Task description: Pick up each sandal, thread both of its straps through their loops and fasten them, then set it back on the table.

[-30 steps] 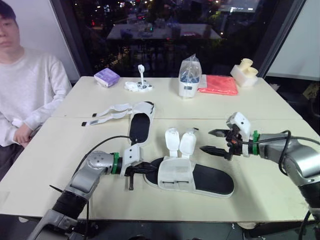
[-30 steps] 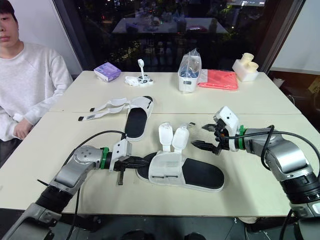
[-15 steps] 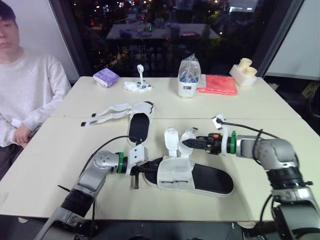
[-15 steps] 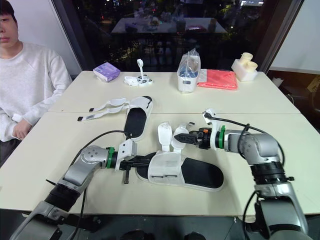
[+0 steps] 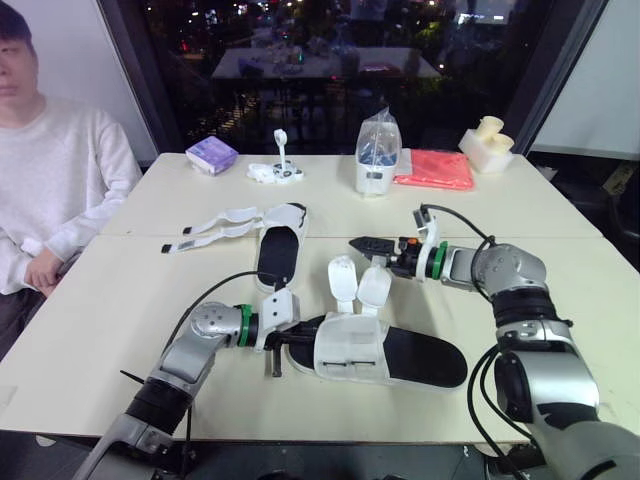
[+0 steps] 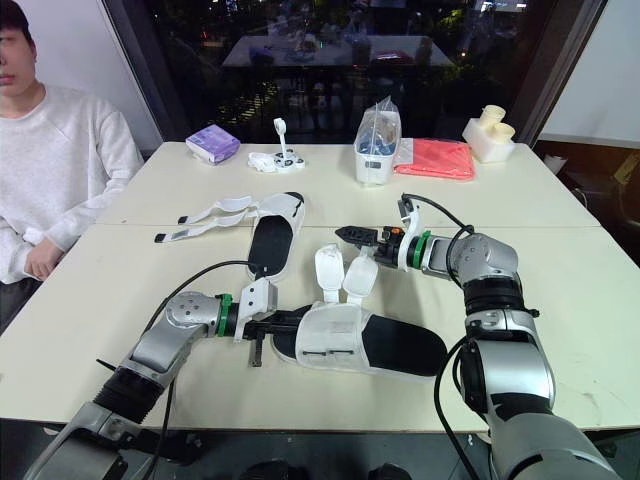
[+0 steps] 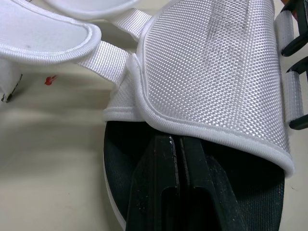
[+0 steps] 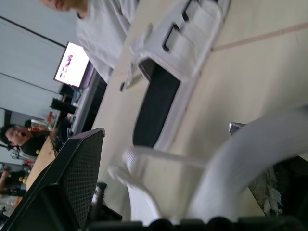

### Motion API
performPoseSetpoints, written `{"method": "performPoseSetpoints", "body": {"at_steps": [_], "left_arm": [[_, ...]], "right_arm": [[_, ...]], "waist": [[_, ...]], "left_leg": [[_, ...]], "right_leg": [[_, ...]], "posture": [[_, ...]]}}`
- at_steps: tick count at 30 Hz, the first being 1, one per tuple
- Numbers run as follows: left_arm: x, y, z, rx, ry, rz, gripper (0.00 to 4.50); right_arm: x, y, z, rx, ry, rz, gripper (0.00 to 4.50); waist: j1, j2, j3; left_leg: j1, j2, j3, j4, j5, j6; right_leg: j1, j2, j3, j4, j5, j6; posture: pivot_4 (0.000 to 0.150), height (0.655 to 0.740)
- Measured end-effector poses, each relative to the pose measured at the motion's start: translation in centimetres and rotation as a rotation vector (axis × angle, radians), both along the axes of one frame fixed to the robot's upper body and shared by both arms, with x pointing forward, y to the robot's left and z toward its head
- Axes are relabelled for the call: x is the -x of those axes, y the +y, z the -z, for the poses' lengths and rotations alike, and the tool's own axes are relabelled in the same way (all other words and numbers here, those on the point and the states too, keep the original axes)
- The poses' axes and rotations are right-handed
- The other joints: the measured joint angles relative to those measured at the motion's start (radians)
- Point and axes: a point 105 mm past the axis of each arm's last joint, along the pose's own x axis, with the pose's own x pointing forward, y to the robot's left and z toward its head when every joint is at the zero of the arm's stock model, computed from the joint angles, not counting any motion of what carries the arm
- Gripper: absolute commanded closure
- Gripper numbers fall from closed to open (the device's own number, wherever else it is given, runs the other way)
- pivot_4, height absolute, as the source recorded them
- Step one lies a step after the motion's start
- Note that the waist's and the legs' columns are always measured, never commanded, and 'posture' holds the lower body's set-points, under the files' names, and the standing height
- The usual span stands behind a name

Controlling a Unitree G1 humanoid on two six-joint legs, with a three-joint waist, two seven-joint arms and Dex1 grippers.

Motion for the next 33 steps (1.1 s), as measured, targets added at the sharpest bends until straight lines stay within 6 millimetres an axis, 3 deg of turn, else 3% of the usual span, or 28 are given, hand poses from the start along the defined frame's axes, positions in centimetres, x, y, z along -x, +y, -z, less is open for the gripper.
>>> {"method": "performPoseSetpoints", "body": {"at_steps": [3,7,11,16,18,22,24,27,31,33], "left_arm": [[0.1,0.0,0.0,-0.002,-0.005,-0.002,4.43],[0.2,-0.1,0.0,-0.004,-0.008,0.002,4.43],[0.4,-0.3,-0.1,-0.005,-0.012,0.009,4.5],[0.4,-0.4,-0.1,-0.005,-0.012,0.011,4.5],[0.4,-0.4,-0.1,-0.006,-0.012,0.013,4.5],[0.4,-0.7,-0.1,-0.005,-0.014,0.018,4.5],[0.5,-0.8,-0.1,-0.004,-0.014,0.02,4.5],[0.5,-0.9,-0.1,-0.005,-0.01,0.022,4.5],[0.6,-1.0,-0.2,-0.011,-0.007,0.03,4.5],[0.7,-1.1,-0.1,-0.011,-0.004,0.035,4.5]], "right_arm": [[-0.3,0.0,-1.2,-0.01,-0.037,0.002,0.0],[-0.5,-0.2,-1.2,-0.009,-0.034,0.001,0.0],[-0.5,-0.4,-1.8,-0.017,-0.054,-0.005,1.12],[0.0,-0.7,-3.1,-0.016,-0.091,-0.03,3.73],[0.9,-0.5,-4.1,-0.008,-0.125,-0.069,4.44],[3.8,-0.4,-5.1,0.04,-0.189,-0.16,4.44],[5.5,-0.2,-4.8,0.077,-0.211,-0.206,4.44],[9.0,0.0,-4.2,0.221,-0.376,-0.276,4.44],[14.6,1.6,-3.1,0.333,-0.595,-0.478,4.44],[16.3,1.9,-2.0,0.372,-0.625,-0.547,4.44]], "waist": [[-0.001,0.0,0.0],[-0.001,0.0,0.0],[-0.001,0.0,0.0],[-0.001,0.0,0.0],[0.0,0.0,0.0],[0.006,0.0,0.0],[0.008,0.0,0.0],[0.009,0.0,0.0],[0.007,0.0,0.0],[0.009,-0.001,0.0]], "left_leg": [[0.0,0.0,0.0,0.0,0.0,0.0],[0.0,0.0,0.0,0.0,0.0,0.0],[0.0,0.0,0.0,0.0,0.0,0.0],[0.0,0.0,0.0,0.0,0.0,0.0],[-0.001,0.0,0.0,0.0,0.0,0.0],[-0.002,0.0,-0.001,0.0,0.0,0.0],[-0.003,0.0,-0.001,0.0,0.0,0.0],[-0.006,0.0,-0.002,0.0,0.0,0.0],[-0.006,0.0,-0.002,0.0,0.0,0.0],[-0.006,-0.001,-0.002,0.0,0.0,0.0]], "right_leg": [[0.0,0.0,0.0,0.0,0.0,0.0],[0.0,0.0,0.0,0.0,0.0,0.0],[0.0,0.0,0.0,0.0,0.0,0.0],[0.0,0.0,0.0,0.0,0.0,0.0],[-0.001,-0.001,0.0,0.0,0.0,0.0],[-0.001,-0.001,0.0,-0.001,0.0,0.0],[-0.002,-0.002,-0.001,-0.001,0.0,0.0],[-0.004,-0.002,-0.003,-0.001,0.0,0.0],[-0.004,-0.001,-0.003,-0.002,0.0,0.0],[-0.004,-0.001,-0.003,-0.002,0.0,0.0]], "posture": [[0.15,0.74],[0.15,0.74],[0.15,0.74],[0.15,0.74],[0.15,0.74],[0.15,0.74],[0.15,0.74],[0.15,0.74],[0.15,0.74],[0.15,0.74]]}}
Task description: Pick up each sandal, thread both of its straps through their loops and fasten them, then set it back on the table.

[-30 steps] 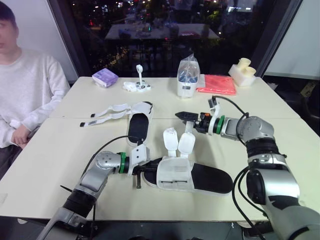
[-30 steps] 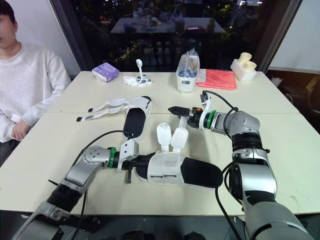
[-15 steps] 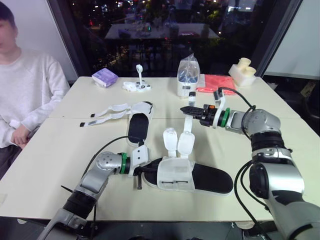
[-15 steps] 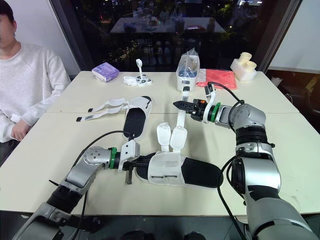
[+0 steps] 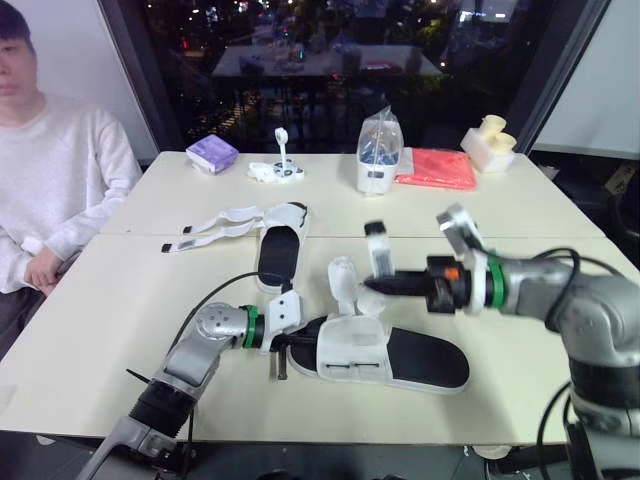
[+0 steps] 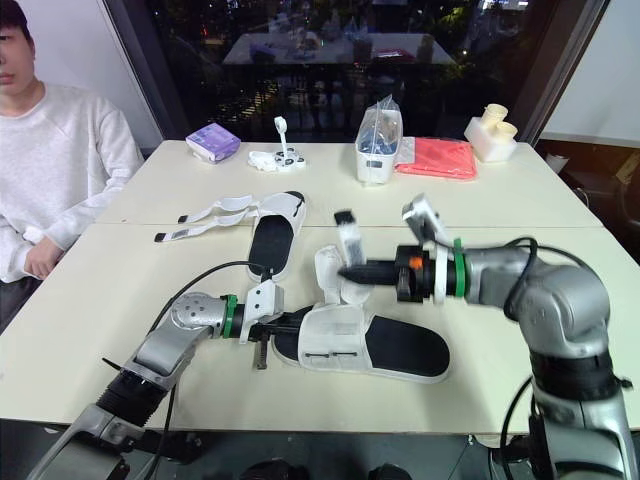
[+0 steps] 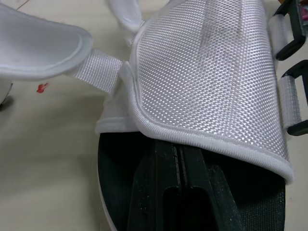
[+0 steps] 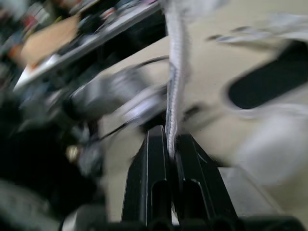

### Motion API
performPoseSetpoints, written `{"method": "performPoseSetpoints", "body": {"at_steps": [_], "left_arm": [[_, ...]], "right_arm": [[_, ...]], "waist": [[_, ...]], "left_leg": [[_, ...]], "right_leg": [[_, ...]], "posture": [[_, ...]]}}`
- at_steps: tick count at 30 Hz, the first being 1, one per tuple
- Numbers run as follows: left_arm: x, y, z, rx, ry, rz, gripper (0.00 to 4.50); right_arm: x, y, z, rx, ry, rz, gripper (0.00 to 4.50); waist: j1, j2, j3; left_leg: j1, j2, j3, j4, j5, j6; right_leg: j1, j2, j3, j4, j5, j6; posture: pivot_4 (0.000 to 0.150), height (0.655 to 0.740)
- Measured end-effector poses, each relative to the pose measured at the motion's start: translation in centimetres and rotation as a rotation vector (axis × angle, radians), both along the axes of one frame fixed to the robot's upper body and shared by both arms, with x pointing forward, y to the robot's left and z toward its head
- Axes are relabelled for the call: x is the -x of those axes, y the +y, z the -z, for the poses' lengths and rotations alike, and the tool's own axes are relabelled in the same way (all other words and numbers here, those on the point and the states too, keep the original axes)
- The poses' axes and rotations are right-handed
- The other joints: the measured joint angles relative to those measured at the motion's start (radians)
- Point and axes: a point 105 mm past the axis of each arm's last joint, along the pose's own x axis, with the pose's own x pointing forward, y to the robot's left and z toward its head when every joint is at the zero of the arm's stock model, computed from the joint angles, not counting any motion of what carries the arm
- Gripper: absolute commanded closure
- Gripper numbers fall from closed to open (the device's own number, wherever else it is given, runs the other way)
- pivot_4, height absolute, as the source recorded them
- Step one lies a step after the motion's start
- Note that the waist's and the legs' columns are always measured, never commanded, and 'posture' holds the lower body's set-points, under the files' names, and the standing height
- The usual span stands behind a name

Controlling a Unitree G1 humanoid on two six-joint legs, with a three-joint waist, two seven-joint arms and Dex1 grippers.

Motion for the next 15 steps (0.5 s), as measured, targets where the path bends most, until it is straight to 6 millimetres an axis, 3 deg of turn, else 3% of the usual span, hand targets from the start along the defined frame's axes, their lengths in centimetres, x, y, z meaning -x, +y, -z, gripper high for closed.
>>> {"method": "performPoseSetpoints", "body": {"at_steps": [4,12,15], "left_arm": [[0.2,0.1,0.1,-0.004,0.011,0.003,4.5],[0.6,0.2,0.2,-0.017,0.017,0.01,4.5],[0.8,0.2,0.2,-0.022,0.017,0.012,4.5]], "right_arm": [[2.0,0.2,2.3,0.062,-0.018,-0.058,4.44],[3.5,0.6,5.7,0.131,-0.005,-0.115,4.44],[3.7,0.6,6.2,0.142,0.001,-0.118,3.55]], "waist": [[-0.001,-0.001,0.0],[-0.001,-0.001,0.0],[-0.001,-0.001,0.0]], "left_leg": [[0.0,0.0,0.0,0.001,0.0,0.0],[0.001,0.0,-0.001,0.001,0.0,0.0],[0.001,0.0,-0.001,0.001,0.0,0.0]], "right_leg": [[0.0,0.0,0.0,0.0,0.0,0.0],[0.0,0.0,0.0,0.0,0.0,0.0],[0.001,0.0,0.0,0.0,0.0,0.0]], "posture": [[0.15,0.74],[0.15,0.74],[0.15,0.74]]}}
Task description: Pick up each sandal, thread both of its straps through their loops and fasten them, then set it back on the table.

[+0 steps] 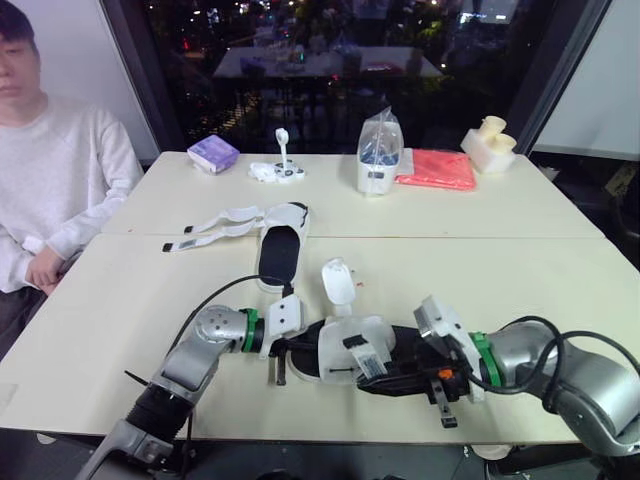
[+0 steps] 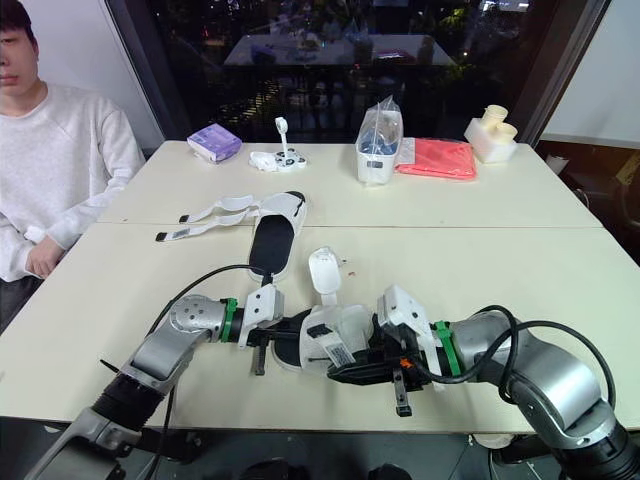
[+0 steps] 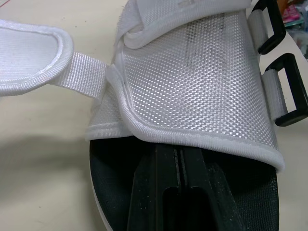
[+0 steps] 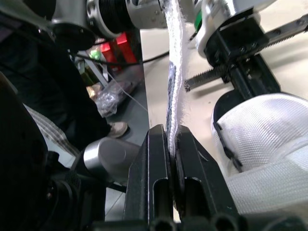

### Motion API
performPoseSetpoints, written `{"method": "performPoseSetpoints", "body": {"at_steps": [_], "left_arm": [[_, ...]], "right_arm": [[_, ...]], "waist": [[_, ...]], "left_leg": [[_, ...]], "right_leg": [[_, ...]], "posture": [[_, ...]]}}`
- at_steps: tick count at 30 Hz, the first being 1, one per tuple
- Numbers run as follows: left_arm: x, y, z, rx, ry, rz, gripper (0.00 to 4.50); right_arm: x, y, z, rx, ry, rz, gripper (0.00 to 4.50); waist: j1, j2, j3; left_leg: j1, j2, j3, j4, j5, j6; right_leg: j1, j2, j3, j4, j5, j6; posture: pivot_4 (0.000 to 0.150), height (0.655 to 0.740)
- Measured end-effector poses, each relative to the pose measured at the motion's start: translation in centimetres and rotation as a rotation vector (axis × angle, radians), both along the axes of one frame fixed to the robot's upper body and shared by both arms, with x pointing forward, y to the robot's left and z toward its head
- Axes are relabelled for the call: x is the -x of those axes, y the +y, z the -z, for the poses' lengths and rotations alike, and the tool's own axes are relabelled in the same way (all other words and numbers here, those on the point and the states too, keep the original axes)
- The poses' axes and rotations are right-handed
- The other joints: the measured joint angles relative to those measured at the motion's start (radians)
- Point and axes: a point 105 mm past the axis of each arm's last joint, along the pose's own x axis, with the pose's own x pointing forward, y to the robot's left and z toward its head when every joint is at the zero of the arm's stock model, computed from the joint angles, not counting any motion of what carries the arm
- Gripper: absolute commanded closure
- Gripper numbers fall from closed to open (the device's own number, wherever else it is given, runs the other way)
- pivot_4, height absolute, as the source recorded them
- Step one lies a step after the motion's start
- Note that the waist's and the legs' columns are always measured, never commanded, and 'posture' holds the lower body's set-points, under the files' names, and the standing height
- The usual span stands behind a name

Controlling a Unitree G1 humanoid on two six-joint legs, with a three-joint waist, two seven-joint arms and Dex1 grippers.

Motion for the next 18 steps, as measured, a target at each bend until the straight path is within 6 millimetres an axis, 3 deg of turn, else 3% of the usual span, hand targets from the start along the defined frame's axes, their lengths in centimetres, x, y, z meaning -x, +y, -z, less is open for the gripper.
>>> {"method": "performPoseSetpoints", "body": {"at_steps": [7,14,18], "left_arm": [[0.2,0.0,0.1,-0.001,0.003,0.001,4.5],[0.2,-0.1,0.1,-0.003,0.002,0.001,4.5],[0.2,-0.1,0.2,-0.004,-0.002,0.001,4.5]], "right_arm": [[0.5,-0.7,0.6,0.042,0.015,-0.014,0.12],[2.4,-3.3,1.7,0.193,0.031,-0.098,0.04],[2.0,-4.9,1.2,0.223,0.058,-0.029,0.04]], "waist": [[0.001,0.0,0.0],[0.003,0.0,0.0],[0.003,-0.001,0.0]], "left_leg": [[0.0,0.0,-0.001,0.0,0.0,0.0],[0.001,0.0,-0.001,0.0,0.0,0.0],[0.002,0.0,-0.002,0.0,0.0,0.0]], "right_leg": [[0.0,0.0,0.0,-0.001,0.0,0.0],[0.002,0.0,-0.001,-0.001,0.0,0.0],[0.004,-0.002,-0.001,-0.001,0.0,0.0]], "posture": [[0.15,0.74],[0.15,0.74],[0.15,0.74]]}}
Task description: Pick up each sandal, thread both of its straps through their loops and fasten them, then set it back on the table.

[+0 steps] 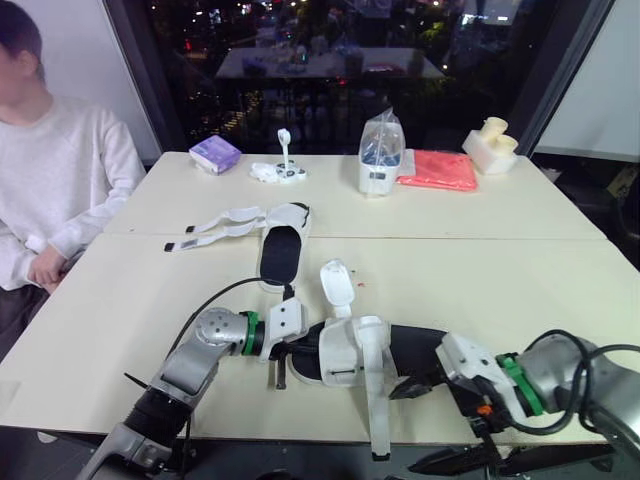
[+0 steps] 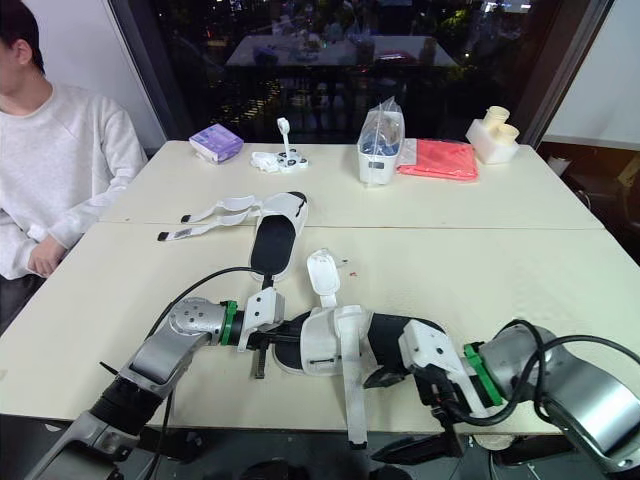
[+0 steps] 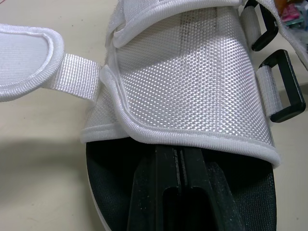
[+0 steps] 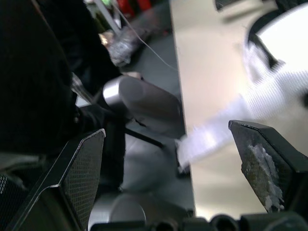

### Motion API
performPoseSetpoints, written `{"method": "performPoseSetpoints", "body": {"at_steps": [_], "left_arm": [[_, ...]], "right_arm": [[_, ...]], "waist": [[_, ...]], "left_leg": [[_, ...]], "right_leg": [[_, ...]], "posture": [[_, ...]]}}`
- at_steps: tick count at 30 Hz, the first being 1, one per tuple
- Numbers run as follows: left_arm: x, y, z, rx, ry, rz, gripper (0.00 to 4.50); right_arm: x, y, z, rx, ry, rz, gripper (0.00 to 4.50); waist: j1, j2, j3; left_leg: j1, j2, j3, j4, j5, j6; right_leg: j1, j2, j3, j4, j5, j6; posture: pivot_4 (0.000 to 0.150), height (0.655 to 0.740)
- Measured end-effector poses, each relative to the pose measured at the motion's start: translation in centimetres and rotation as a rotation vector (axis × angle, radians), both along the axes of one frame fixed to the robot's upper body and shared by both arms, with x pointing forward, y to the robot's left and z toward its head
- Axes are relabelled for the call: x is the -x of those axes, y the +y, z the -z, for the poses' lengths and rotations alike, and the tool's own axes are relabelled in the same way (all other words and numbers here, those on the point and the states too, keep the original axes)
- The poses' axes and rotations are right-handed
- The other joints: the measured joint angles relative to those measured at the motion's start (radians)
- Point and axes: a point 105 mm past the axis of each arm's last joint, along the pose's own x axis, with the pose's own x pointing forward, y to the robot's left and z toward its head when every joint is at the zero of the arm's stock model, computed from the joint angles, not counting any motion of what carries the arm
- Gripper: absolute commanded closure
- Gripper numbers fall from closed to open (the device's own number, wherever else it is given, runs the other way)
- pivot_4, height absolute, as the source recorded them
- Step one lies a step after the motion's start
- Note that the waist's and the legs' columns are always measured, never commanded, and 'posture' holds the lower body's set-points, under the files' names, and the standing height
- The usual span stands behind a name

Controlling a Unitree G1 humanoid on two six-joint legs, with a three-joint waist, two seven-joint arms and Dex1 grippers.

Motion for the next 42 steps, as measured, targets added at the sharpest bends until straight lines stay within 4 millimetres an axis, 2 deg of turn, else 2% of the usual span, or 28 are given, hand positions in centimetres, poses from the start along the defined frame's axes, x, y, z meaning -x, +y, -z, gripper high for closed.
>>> {"method": "performPoseSetpoints", "body": {"at_steps": [8,13,16,19,26,30,33,35,36,42], "left_arm": [[0.0,-0.3,0.1,0.004,-0.01,0.005,4.5],[0.1,-0.6,0.1,0.015,-0.014,0.004,4.5],[0.1,-0.7,0.2,0.014,-0.013,0.007,4.5],[0.1,-0.7,0.2,0.013,-0.013,0.006,4.5],[0.1,-0.7,0.2,0.014,-0.014,0.005,4.5],[0.1,-0.7,0.2,0.014,-0.014,0.004,4.5],[0.1,-0.7,0.2,0.014,-0.014,0.002,4.5],[0.1,-0.7,0.2,0.014,-0.013,0.002,4.5],[0.2,-0.7,0.3,0.013,-0.012,0.002,4.5],[0.2,-0.9,0.3,0.008,-0.022,0.013,4.5]], "right_arm": [[-0.7,-0.9,2.5,-0.007,0.249,0.233,0.04],[-2.3,0.4,3.2,-0.11,0.328,0.322,0.04],[-2.5,1.1,3.2,-0.137,0.364,0.334,0.04],[-2.6,1.9,3.5,-0.149,0.38,0.34,0.83],[-2.4,3.0,4.0,-0.161,0.407,0.336,4.47],[-2.4,3.2,3.6,-0.161,0.407,0.322,4.47],[-3.0,3.0,2.2,-0.16,0.376,0.31,4.47],[-3.4,3.0,0.4,-0.176,0.354,0.279,4.47],[-4.0,3.2,-1.3,-0.196,0.337,0.255,4.47],[-8.1,3.1,-6.2,-0.274,0.283,0.285,4.47]], "waist": [[0.005,0.0,0.0],[0.021,0.0,0.0],[0.024,0.0,0.0],[0.023,0.0,-0.001],[0.024,0.0,-0.001],[0.023,0.0,-0.001],[0.023,0.0,-0.001],[0.023,0.0,-0.001],[0.022,0.0,-0.001],[0.024,0.0,-0.001]], "left_leg": [[0.0,0.0,-0.001,0.0,0.0,0.0],[0.0,0.0,-0.001,0.0,0.0,0.0],[0.0,0.0,-0.001,0.0,0.0,0.0],[0.0,0.0,-0.001,0.0,0.0,0.0],[0.0,0.0,-0.001,0.0,0.0,0.0],[0.0,0.0,-0.001,0.0,0.0,0.0],[0.0,0.0,-0.001,0.0,0.0,0.001],[0.0,0.0,-0.001,0.0,0.0,0.001],[0.0,0.0,-0.001,0.0,0.0,0.001],[0.0,0.0,-0.001,0.0,-0.001,0.001]], "right_leg": [[0.001,-0.002,0.0,-0.001,0.0,0.0],[0.001,-0.002,0.0,-0.001,0.0,0.0],[0.001,-0.002,-0.001,-0.001,0.0,0.0],[0.001,-0.002,-0.001,0.0,0.0,0.0],[0.001,-0.001,-0.002,0.0,0.0,0.0],[0.001,0.0,-0.002,0.0,0.0,0.0],[0.001,0.0,-0.001,0.0,0.0,0.0],[0.0,0.0,-0.001,0.0,0.0,0.0],[0.001,0.0,-0.001,0.0,0.0,0.0],[0.0,-0.001,-0.002,0.0,0.0,-0.001]], "posture": [[0.15,0.74],[0.15,0.74],[0.15,0.74],[0.15,0.74],[0.15,0.74],[0.15,0.74],[0.15,0.74],[0.15,0.74],[0.15,0.74],[0.15,0.74]]}}
